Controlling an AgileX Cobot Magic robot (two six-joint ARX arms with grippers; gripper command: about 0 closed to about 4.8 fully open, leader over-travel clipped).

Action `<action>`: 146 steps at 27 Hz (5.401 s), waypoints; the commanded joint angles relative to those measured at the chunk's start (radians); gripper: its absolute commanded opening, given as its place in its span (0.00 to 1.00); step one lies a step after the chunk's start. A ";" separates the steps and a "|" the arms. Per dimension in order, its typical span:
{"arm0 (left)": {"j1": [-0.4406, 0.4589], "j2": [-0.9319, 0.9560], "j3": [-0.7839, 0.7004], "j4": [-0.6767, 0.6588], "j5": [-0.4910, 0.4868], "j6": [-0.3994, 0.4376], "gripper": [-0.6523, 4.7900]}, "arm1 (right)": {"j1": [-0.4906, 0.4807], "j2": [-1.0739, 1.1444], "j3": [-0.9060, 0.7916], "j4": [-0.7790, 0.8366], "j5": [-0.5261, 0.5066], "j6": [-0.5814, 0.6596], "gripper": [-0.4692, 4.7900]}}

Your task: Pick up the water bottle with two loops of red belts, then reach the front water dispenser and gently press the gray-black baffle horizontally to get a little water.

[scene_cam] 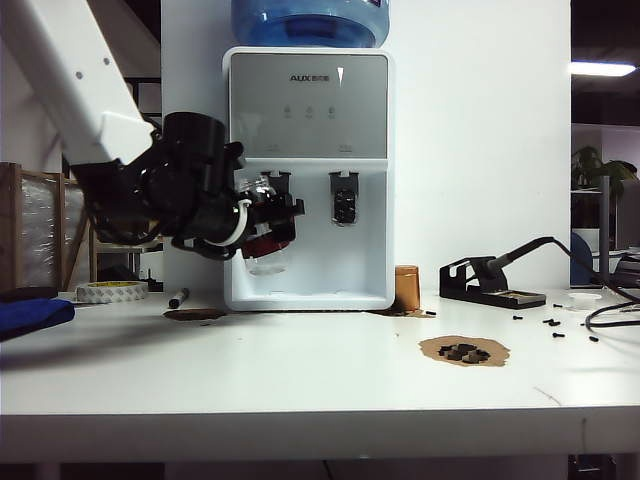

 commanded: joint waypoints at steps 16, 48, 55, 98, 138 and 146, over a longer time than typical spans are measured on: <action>0.018 -0.030 -0.145 0.170 -0.045 0.173 0.11 | 0.000 0.000 0.002 0.010 -0.003 -0.004 0.09; 0.020 0.078 -0.365 0.508 -0.052 0.127 0.11 | 0.000 0.000 0.002 0.010 -0.003 -0.004 0.09; 0.028 0.056 -0.371 0.570 0.010 0.127 0.11 | 0.000 0.000 0.002 0.010 -0.003 -0.004 0.09; -0.035 -0.009 -0.369 0.340 0.021 0.105 0.23 | 0.000 0.000 0.002 0.010 -0.003 -0.004 0.09; -0.028 -0.069 -0.436 0.398 0.031 0.105 0.99 | 0.000 0.000 0.002 0.010 -0.003 -0.004 0.09; -0.028 -0.113 -0.558 0.473 0.037 0.105 0.99 | 0.000 0.000 0.002 0.010 -0.003 -0.004 0.09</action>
